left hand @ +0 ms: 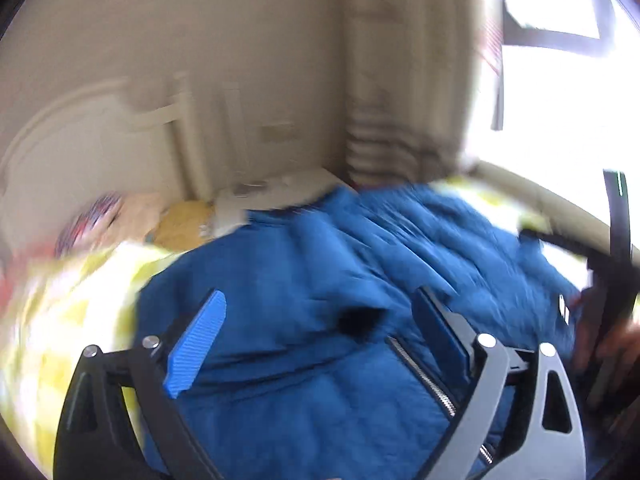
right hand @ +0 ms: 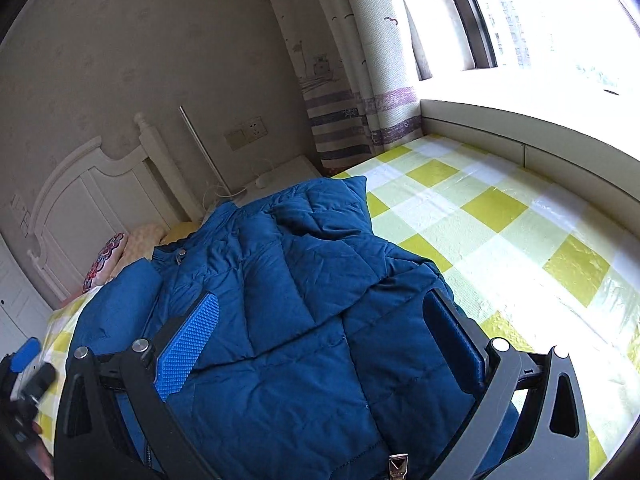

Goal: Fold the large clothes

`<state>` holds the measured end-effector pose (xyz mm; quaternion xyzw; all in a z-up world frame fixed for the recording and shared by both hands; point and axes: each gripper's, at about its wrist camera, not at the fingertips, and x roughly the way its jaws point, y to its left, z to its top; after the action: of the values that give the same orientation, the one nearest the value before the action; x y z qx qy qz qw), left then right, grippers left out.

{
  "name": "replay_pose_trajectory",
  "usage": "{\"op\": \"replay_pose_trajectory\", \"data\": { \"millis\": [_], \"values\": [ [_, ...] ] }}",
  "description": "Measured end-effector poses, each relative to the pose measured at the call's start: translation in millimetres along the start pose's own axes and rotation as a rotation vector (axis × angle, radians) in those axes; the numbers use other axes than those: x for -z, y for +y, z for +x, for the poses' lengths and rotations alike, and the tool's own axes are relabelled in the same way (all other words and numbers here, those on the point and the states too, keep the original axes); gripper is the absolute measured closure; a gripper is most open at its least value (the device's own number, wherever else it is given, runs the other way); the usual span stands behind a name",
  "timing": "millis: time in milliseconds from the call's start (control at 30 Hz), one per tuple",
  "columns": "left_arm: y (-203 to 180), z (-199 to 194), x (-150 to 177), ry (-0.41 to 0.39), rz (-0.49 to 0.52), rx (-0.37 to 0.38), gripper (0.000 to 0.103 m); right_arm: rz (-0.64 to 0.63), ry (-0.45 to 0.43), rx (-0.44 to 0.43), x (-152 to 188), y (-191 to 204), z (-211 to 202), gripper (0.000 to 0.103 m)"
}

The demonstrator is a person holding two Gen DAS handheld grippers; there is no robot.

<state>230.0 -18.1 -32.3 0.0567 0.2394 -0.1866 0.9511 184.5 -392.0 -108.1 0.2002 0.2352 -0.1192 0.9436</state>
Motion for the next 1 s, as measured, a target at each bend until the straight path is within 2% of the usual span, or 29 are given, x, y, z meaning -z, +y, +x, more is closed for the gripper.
{"op": "replay_pose_trajectory", "data": {
  "millis": [67, 133, 167, 200, 300, 400, 467, 567, 633, 800, 900, 1000],
  "values": [
    [53.8, -5.5, 6.0, 0.009, -0.211, -0.087, 0.011, -0.004, 0.005, -0.007, 1.5, 1.6, 1.1, 0.005],
    [108.8, 1.1, 24.2, 0.083, -0.43, -0.14, 0.015, -0.019, 0.013, -0.008, 1.9, 5.4, 4.8, 0.005],
    [117.0, 3.4, 29.1, 0.104, -0.46, -0.145, 0.019, -0.033, 0.013, -0.007, 2.5, 7.9, 5.1, 0.005],
    [122.6, 8.1, 36.3, 0.133, -0.465, -0.161, 0.019, -0.051, 0.013, -0.005, 3.2, 11.2, 5.3, 0.005],
    [111.0, 27.1, 46.6, 0.196, -0.379, -0.188, 0.019, -0.11, 0.004, 0.009, 6.6, 23.5, 5.5, 0.005],
    [101.8, 48.8, 60.2, 0.255, -0.328, -0.251, 0.019, -0.167, -0.006, 0.023, 10.1, 33.9, 4.2, 0.005],
    [104.8, 64.7, 64.9, 0.305, -0.348, -0.246, 0.015, -0.214, -0.018, 0.033, 13.3, 42.3, 2.4, 0.005],
    [123.2, 68.8, 75.4, 0.314, -0.441, -0.224, 0.005, -0.31, -0.035, 0.029, 20.2, 60.7, -1.1, 0.005],
    [128.2, 68.9, 80.2, 0.315, -0.471, -0.207, 0.004, -0.4, -0.066, -0.001, 28.7, 79.2, -8.5, 0.005],
    [124.9, 68.2, 80.6, 0.334, -0.451, -0.228, 0.002, -0.688, -0.134, -0.049, 58.8, 134.9, -25.9, 0.005],
    [126.4, 70.3, 80.1, 0.331, -0.455, -0.224, 0.002, -0.843, -0.095, -0.078, 72.8, 170.1, -23.4, 0.005],
    [126.2, 70.0, 80.3, 0.331, -0.455, -0.225, 0.002, -1.012, -0.033, -0.056, 86.6, 211.2, -9.4, 0.005]
  ]
}}
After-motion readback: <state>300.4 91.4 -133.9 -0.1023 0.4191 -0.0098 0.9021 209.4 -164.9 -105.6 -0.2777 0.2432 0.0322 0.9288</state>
